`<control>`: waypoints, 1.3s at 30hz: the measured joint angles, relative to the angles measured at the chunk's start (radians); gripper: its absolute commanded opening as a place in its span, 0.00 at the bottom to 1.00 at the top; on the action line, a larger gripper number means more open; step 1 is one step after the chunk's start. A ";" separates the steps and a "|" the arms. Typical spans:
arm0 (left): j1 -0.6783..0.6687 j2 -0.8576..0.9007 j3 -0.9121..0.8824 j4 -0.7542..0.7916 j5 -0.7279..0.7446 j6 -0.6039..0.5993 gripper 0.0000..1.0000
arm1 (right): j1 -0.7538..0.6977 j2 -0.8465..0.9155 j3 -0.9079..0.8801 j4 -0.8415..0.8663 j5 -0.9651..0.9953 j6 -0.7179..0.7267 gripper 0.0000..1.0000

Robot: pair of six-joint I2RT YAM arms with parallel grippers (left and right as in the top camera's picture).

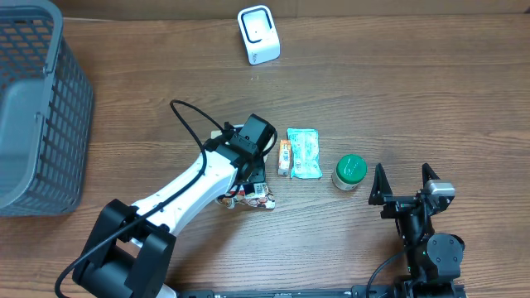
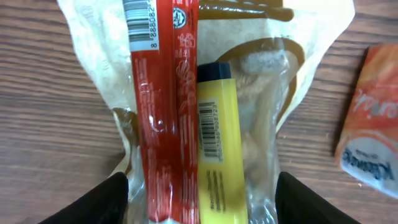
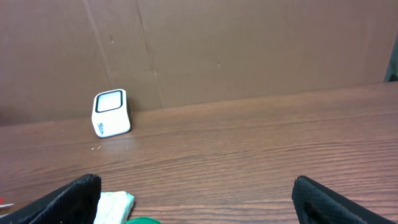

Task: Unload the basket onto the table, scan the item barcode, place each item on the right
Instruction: 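Carry the bundle to the table center and lower it beside the orange box, then open the left gripper and retract it beside the basket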

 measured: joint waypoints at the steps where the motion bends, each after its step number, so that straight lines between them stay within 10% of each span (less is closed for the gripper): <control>1: 0.000 0.000 0.018 -0.021 0.000 0.006 0.68 | 0.000 0.000 0.000 0.000 0.000 0.000 1.00; 16: 0.120 0.000 0.388 -0.316 -0.008 0.140 0.79 | 0.000 0.000 0.000 -0.001 0.000 0.001 1.00; 39: 0.661 0.000 0.397 -0.349 -0.015 0.310 1.00 | 0.000 0.000 0.000 -0.001 0.000 0.000 1.00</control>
